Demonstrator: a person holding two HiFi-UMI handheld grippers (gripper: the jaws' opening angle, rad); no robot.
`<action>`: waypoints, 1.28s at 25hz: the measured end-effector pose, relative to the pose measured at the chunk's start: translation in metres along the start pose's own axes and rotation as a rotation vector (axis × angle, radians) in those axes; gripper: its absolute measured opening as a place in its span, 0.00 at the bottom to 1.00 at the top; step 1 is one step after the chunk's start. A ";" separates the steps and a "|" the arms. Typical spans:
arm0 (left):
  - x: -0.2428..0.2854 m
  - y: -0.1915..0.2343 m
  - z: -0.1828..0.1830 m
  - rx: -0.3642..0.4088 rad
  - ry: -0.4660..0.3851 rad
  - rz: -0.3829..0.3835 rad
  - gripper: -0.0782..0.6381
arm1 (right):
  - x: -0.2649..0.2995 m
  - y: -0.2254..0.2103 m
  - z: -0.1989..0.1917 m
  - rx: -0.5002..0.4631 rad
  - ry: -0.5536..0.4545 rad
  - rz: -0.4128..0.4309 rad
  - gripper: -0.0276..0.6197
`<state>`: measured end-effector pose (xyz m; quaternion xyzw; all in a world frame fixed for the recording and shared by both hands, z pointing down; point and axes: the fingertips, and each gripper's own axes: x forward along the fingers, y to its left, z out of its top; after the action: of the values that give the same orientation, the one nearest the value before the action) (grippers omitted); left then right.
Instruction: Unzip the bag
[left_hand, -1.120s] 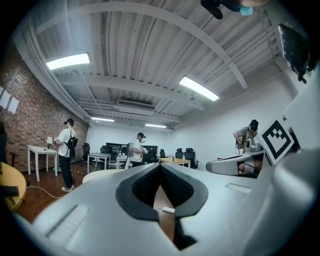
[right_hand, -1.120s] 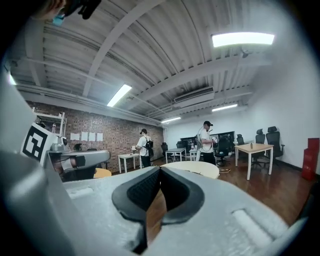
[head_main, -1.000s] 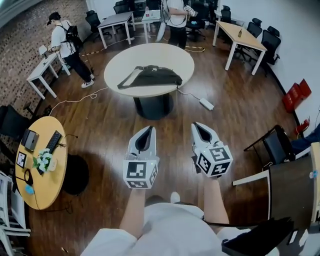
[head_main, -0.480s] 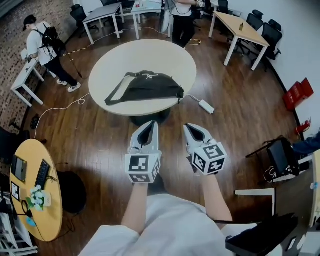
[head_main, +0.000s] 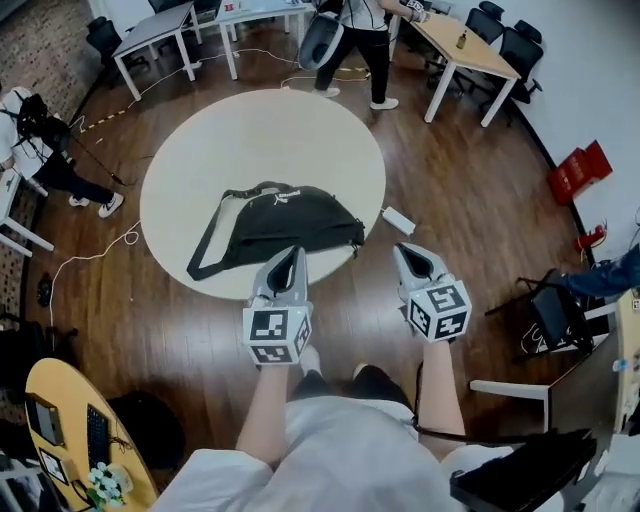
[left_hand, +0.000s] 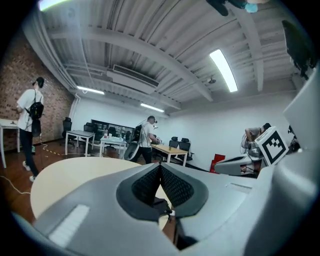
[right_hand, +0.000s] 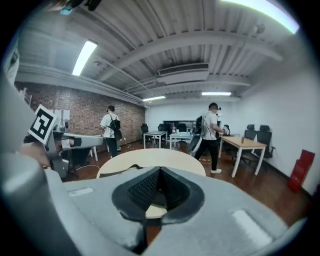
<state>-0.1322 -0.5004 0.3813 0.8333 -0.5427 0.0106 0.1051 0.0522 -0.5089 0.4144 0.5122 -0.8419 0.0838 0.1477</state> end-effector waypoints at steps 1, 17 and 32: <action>0.011 0.000 -0.010 0.005 0.031 -0.012 0.13 | 0.007 -0.012 -0.012 0.029 0.026 -0.013 0.03; 0.129 -0.013 -0.144 -0.062 0.379 -0.022 0.13 | 0.165 -0.061 -0.204 -0.066 0.336 0.175 0.22; 0.158 -0.023 -0.221 -0.075 0.528 -0.008 0.13 | 0.209 -0.043 -0.254 -0.215 0.422 0.386 0.16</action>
<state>-0.0256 -0.5928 0.6144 0.7994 -0.4931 0.2069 0.2738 0.0416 -0.6298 0.7233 0.2952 -0.8785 0.1255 0.3540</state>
